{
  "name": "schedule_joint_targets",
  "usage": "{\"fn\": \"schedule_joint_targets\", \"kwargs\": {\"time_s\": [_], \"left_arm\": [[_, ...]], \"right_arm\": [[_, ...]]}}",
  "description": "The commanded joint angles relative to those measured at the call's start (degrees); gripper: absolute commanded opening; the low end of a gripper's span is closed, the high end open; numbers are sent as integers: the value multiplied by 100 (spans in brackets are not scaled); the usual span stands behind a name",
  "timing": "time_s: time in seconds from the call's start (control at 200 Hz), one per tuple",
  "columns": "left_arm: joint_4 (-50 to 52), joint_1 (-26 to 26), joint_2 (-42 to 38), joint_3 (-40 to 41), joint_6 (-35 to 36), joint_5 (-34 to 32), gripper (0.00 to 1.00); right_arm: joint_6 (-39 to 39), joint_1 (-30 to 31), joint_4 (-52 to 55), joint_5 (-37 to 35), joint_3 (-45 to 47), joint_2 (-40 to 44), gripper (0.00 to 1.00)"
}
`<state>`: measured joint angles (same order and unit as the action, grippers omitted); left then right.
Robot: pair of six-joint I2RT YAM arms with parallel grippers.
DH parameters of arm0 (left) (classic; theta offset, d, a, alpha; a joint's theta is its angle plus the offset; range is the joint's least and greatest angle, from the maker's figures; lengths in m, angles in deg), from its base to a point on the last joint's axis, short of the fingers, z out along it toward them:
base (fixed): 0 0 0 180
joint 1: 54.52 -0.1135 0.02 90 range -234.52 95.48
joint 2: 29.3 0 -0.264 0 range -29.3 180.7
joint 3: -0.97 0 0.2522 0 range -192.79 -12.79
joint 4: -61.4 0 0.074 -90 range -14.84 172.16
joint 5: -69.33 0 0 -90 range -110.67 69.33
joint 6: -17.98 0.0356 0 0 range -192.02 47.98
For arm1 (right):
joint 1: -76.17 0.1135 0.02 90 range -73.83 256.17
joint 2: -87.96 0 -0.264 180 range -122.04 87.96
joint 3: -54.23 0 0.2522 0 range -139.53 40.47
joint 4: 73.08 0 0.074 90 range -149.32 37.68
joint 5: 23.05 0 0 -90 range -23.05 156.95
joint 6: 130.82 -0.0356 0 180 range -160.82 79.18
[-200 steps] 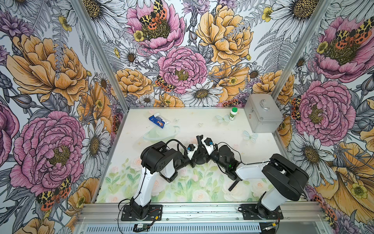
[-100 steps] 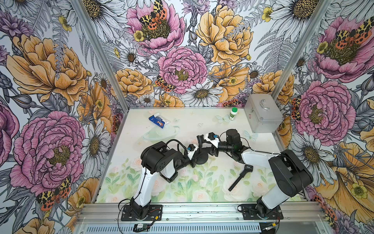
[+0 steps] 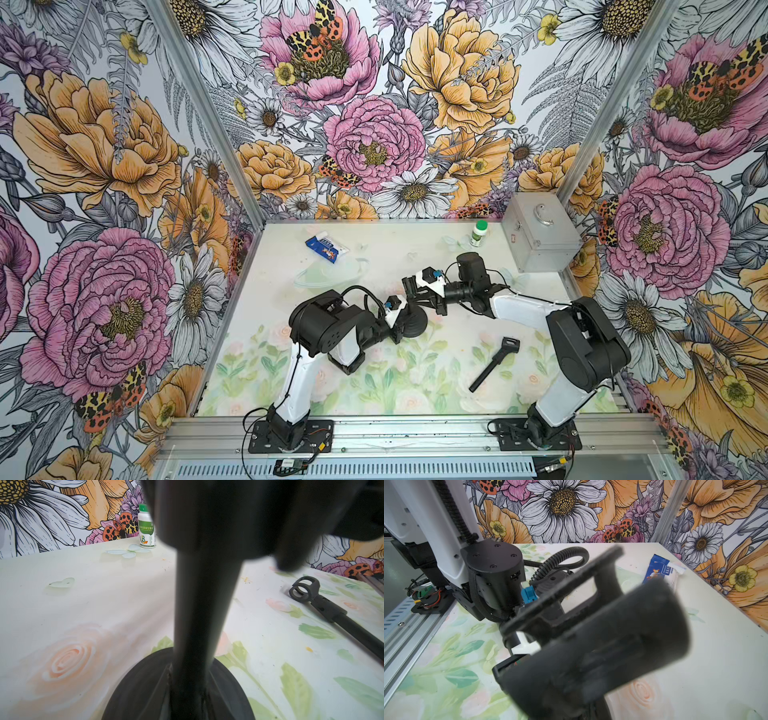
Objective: Assemble a microphone stand
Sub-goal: Screw the microphone stand pole into the microphone stand base.
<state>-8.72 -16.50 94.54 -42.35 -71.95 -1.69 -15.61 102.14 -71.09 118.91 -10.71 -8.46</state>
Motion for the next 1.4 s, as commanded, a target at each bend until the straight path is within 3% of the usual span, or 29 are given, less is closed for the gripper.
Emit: {"fn": "schedule_joint_targets", "kwargs": {"time_s": [0.0,0.1,0.155,0.205,0.275,0.34,0.405,0.495,0.57,0.816,1.011,1.231,1.311,1.391], "left_arm": [[297,21,166,196,-102,-120,24],[301,21,129,244,-133,-176,24],[299,25,102,264,-139,-191,25],[300,27,89,280,-141,-195,25],[295,28,84,283,-148,-199,25],[295,24,84,277,-159,-194,25],[299,29,96,269,-171,-203,25],[302,34,113,267,-170,-200,24],[300,31,115,267,-163,-192,25],[295,30,106,271,-140,-188,25],[299,30,113,273,-155,-204,24],[296,30,120,275,-156,-213,24],[296,30,128,278,-159,-215,24],[299,21,133,275,-158,-212,25]], "right_arm": [[-1044,377,-1513,-2564,892,226,0],[-2666,917,-3237,-5408,1816,314,0],[-3079,1224,-3562,-6309,2099,271,0],[-3136,1411,-3727,-6544,2219,189,0],[-3038,1424,-3726,-6202,2253,199,0],[-2644,1391,-3572,-5462,2201,270,0],[-2102,1323,-3237,-4527,2092,370,23],[-1417,999,-2526,-2621,1877,563,39],[-1214,635,-1879,-1369,1593,573,43],[-328,-26,-494,67,654,93,47],[248,-119,485,636,-138,-245,45],[429,-119,707,656,-397,-363,32],[432,-109,700,390,-332,-304,17],[78,-57,361,-331,-134,-212,3]]}}
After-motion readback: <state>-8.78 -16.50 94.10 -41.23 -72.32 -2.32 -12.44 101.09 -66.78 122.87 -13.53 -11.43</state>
